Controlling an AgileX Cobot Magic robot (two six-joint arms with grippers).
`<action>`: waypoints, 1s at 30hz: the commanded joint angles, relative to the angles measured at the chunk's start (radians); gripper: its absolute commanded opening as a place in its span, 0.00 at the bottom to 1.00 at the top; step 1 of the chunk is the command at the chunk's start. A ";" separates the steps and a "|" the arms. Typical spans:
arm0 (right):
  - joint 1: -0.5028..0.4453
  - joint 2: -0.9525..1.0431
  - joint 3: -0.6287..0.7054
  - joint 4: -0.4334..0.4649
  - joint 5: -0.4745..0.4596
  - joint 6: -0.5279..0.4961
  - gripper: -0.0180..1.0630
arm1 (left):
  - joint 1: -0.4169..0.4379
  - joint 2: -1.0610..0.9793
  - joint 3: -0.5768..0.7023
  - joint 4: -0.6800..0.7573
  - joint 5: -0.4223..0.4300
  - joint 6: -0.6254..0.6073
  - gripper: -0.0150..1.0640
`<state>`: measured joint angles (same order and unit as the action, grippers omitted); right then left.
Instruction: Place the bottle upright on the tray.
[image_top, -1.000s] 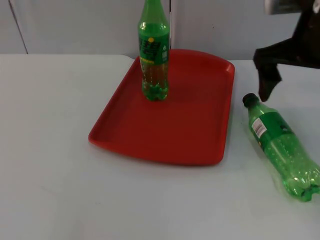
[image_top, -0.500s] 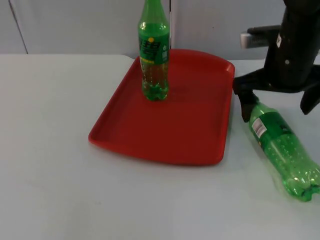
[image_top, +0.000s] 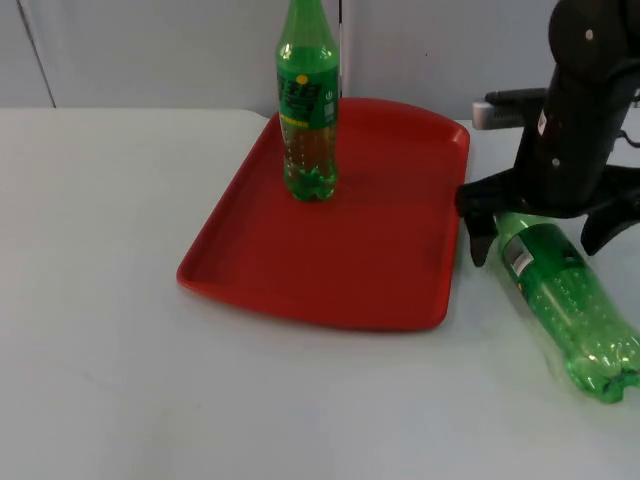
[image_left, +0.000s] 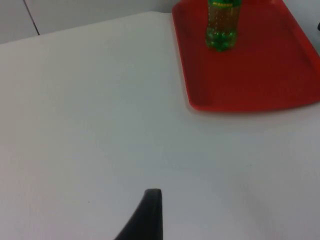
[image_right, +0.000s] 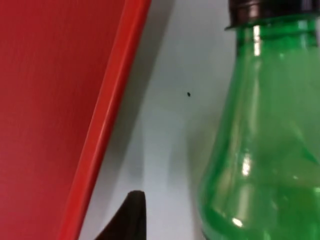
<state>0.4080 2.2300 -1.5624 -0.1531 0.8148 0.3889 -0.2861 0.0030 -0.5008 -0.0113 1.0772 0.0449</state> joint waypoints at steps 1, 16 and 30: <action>-0.002 0.002 -0.004 -0.001 -0.018 -0.009 0.99 | -0.002 -0.003 0.005 0.003 -0.002 -0.008 0.87; -0.003 0.050 -0.004 0.004 -0.078 0.001 0.92 | -0.002 -0.003 0.005 0.003 -0.002 -0.008 0.87; -0.003 0.050 -0.004 0.002 -0.046 0.029 0.20 | -0.002 -0.003 0.005 0.003 -0.002 -0.008 0.87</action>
<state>0.4080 2.2764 -1.5624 -0.1491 0.7583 0.4126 -0.2861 0.0030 -0.5008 -0.0113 1.0772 0.0449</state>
